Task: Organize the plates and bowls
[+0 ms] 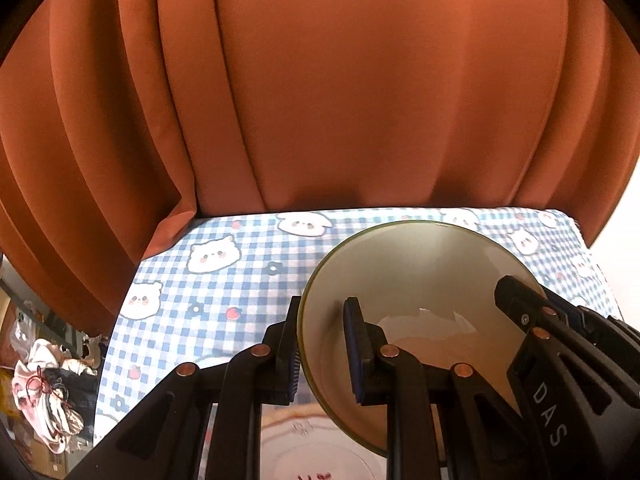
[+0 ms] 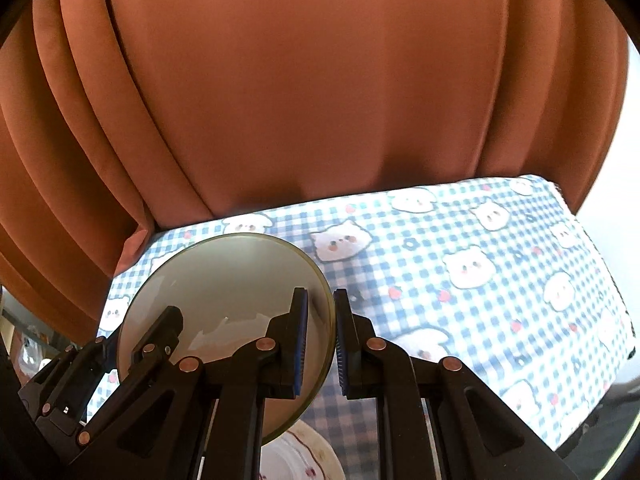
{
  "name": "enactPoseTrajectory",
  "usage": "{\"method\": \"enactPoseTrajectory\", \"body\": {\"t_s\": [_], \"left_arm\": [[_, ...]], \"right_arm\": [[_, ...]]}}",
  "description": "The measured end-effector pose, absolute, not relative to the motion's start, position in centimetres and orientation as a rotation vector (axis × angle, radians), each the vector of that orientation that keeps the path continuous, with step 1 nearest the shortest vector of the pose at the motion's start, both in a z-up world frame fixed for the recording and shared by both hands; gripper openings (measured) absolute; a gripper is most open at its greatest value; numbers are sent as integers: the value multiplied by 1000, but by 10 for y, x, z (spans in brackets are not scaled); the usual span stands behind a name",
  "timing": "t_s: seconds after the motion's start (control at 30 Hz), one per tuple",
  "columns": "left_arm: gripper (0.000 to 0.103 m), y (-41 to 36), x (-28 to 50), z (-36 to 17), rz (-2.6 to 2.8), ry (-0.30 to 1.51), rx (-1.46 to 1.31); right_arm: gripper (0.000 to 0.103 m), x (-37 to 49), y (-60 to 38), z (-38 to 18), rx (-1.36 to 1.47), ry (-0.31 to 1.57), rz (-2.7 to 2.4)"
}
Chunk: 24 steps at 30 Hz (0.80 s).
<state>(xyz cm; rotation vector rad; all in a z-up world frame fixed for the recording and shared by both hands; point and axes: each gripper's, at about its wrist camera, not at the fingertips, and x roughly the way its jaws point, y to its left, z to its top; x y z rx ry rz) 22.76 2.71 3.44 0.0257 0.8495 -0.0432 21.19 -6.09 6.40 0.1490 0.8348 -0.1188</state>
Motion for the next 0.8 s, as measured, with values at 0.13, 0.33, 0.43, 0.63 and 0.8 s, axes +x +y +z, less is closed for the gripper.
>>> {"method": "enactPoseTrajectory", "body": {"t_s": [0.13,0.33,0.43,0.63,0.8], "left_arm": [[17,14,211,36,-74,851,36],[17,-10,186,37,-100,855,49],[17,-26,175,38,-104,851,64],[17,-57,155,34,-96,865,65],[17,-82,140,20,-76,898,54]], "right_arm": [[16,189,-70,66,162,831,-153],[16,158,-93,64,192,830,-186],[16,143,-110,61,203,831,-190],[16,120,-144,51,198,844,-184],[16,104,-173,36,195,857,-168]]}}
